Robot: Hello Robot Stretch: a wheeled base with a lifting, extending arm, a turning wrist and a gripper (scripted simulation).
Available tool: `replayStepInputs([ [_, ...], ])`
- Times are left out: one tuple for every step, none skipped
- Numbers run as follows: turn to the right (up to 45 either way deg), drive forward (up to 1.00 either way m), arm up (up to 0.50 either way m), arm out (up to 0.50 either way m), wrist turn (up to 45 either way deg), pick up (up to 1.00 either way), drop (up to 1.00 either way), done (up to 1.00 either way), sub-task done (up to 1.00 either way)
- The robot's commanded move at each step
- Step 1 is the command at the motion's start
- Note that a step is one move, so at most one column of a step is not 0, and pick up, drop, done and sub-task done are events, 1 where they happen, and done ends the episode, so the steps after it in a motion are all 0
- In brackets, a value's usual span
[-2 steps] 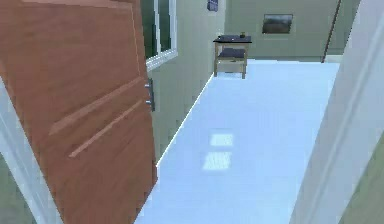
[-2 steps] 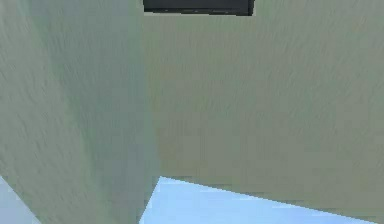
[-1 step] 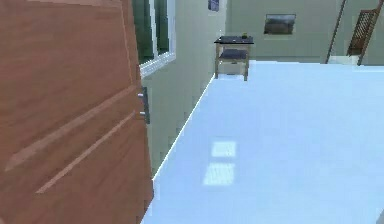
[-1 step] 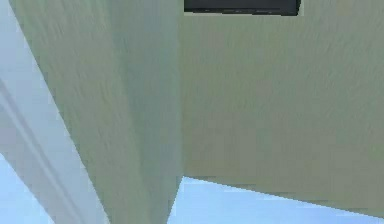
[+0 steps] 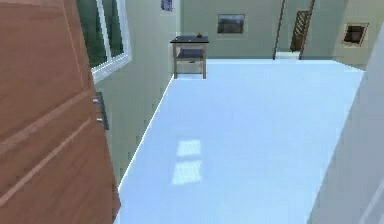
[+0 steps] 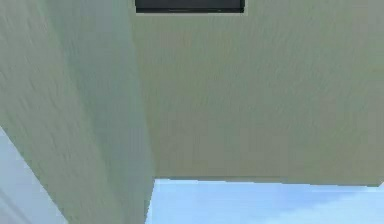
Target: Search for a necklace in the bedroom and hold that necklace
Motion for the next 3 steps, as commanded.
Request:
replayStepInputs([
  [0.0,0.75,0.00,0.00,0.0,0.00,0.00,0.00,0.00],
  [27.0,0.00,0.00,0.00,0.0,0.00,0.00,0.00,0.00],
  [0.0,1.00,0.00,0.00,0.0,0.00,0.00,0.00,0.00],
])
